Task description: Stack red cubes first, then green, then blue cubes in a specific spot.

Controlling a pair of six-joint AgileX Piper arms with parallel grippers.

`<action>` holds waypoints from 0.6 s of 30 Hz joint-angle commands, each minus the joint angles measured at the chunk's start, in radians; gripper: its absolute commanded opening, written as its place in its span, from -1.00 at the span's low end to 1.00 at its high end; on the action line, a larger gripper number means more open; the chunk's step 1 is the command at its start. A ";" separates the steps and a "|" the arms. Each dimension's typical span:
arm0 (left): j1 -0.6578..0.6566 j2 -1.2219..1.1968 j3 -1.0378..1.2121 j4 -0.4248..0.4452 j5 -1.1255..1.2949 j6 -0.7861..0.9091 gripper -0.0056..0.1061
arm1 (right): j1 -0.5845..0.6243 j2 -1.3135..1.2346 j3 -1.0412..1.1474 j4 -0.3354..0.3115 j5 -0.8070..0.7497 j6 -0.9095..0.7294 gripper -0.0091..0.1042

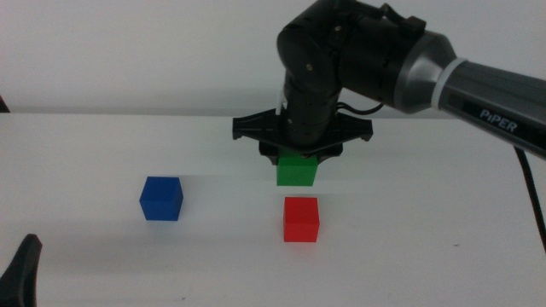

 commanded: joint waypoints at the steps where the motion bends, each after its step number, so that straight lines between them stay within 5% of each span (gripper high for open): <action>1: 0.002 -0.041 0.041 -0.011 -0.003 -0.007 0.73 | 0.012 0.002 0.002 -0.029 0.045 0.035 -0.68; 18: 0.002 -0.041 0.041 -0.011 -0.003 -0.007 0.73 | 0.002 -0.039 0.154 -0.040 -0.047 0.108 -0.68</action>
